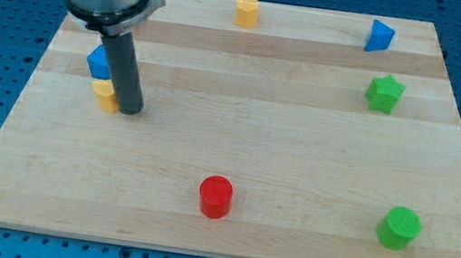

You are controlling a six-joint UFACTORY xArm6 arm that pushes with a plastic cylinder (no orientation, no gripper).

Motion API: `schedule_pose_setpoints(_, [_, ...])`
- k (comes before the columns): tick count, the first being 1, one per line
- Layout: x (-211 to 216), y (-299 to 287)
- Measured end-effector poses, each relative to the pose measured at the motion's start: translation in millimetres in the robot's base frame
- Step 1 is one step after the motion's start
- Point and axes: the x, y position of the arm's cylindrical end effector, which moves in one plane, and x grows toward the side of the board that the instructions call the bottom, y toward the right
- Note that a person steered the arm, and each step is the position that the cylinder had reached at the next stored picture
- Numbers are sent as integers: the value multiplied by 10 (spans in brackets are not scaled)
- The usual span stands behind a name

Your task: Point your arm at the yellow hexagon

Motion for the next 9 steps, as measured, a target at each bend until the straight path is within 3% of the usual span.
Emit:
schedule_pose_setpoints(2, [-90,-57])
schedule_pose_setpoints(3, [-165,251])
schedule_pose_setpoints(6, [-1119,1789])
schedule_pose_setpoints(8, [-1966,2017])
schedule_pose_setpoints(9, [-2268,1864])
